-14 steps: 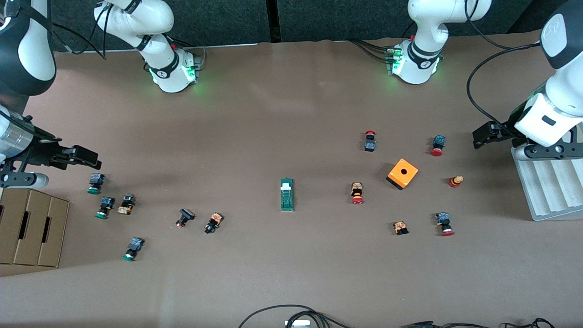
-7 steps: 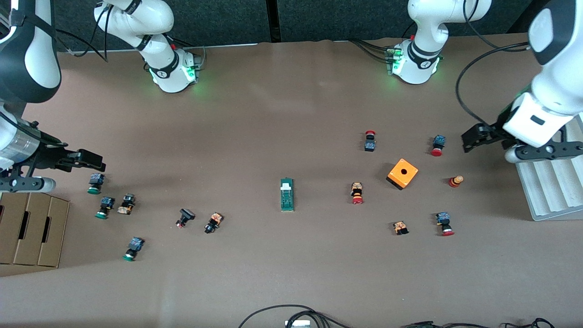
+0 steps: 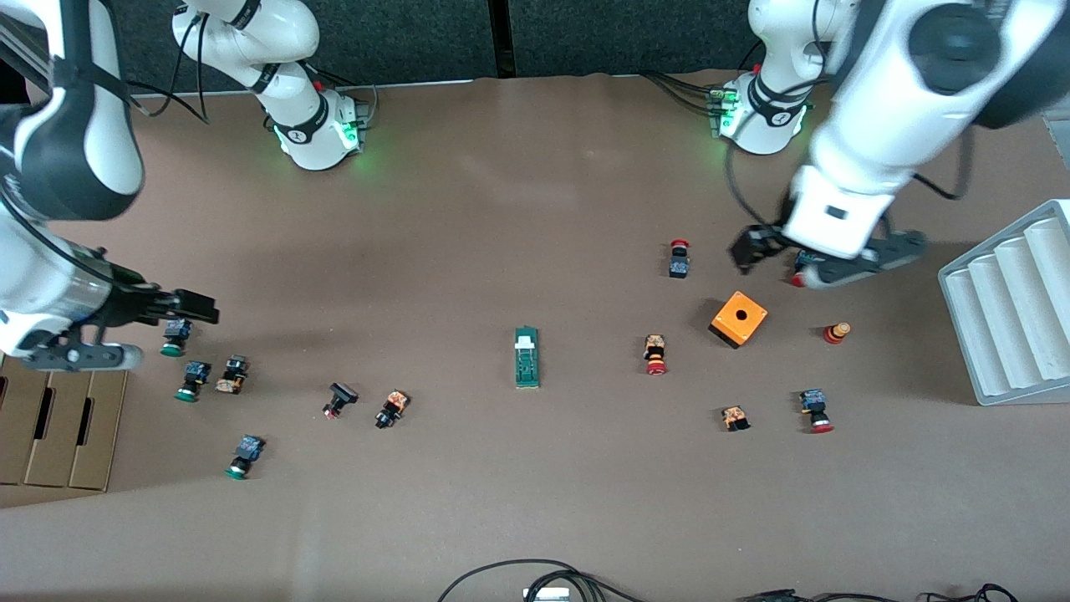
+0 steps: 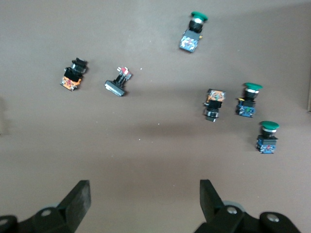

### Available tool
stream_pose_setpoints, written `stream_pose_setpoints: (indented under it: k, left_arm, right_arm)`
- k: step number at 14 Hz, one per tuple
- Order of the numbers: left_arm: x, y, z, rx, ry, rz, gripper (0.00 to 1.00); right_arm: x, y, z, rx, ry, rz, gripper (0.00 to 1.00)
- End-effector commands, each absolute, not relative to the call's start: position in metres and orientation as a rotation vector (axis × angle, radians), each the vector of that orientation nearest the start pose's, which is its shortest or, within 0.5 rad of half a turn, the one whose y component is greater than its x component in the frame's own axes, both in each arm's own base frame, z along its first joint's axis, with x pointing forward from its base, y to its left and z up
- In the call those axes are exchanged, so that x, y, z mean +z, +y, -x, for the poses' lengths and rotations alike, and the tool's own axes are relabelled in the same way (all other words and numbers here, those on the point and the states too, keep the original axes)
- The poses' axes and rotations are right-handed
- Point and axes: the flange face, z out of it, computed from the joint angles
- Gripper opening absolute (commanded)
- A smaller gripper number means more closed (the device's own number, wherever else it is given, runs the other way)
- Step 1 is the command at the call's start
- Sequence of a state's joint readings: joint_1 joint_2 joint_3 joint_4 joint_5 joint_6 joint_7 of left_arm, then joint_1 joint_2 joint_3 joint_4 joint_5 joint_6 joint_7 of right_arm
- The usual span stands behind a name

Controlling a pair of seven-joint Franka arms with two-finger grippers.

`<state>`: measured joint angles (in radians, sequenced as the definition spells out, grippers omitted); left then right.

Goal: Close load switch with both arms
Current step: 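Move the left gripper over the green load switch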

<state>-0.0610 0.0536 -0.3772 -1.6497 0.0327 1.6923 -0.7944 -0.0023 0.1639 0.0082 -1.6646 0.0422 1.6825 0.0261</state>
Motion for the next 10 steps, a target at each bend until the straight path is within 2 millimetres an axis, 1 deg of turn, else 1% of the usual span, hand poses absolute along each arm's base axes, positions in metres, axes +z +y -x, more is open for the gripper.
stream_pose_setpoints:
  k: [1, 2, 3, 5, 6, 7, 9, 10]
  left_arm:
    - [0.56, -0.292, -0.516, -0.094, -0.58, 3.021, 1.0]
    - [0.554, -0.312, -0.509, -0.128, -0.572, 3.007, 1.0]
    - [0.545, -0.328, -0.505, -0.143, -0.592, 2.999, 1.0]
    - [0.531, -0.369, -0.493, -0.182, -0.674, 3.027, 1.0]
    - [0.521, -0.392, -0.486, -0.198, -0.719, 3.044, 1.0]
    - [0.507, -0.409, -0.483, -0.24, -0.758, 3.035, 1.0]
    - [0.476, -0.455, -0.46, -0.358, -0.748, 2.99, 1.0]
    - [0.457, -0.473, -0.451, -0.411, -0.753, 2.963, 1.0]
  right_arm:
    - [0.487, 0.002, -0.605, 0.236, 0.043, 3.102, 1.0]
    - [0.485, 0.001, -0.607, 0.222, 0.045, 3.098, 1.0]
    - [0.486, -0.001, -0.608, 0.211, 0.017, 3.095, 1.0]
    - [0.485, -0.005, -0.608, 0.214, -0.114, 3.096, 1.0]
    - [0.484, -0.007, -0.609, 0.21, -0.187, 3.088, 1.0]
    - [0.484, -0.014, -0.611, 0.202, -0.23, 3.079, 1.0]
    - [0.473, -0.032, -0.614, 0.218, -0.267, 3.057, 1.0]
    - [0.467, -0.037, -0.616, 0.222, -0.348, 3.044, 1.0]
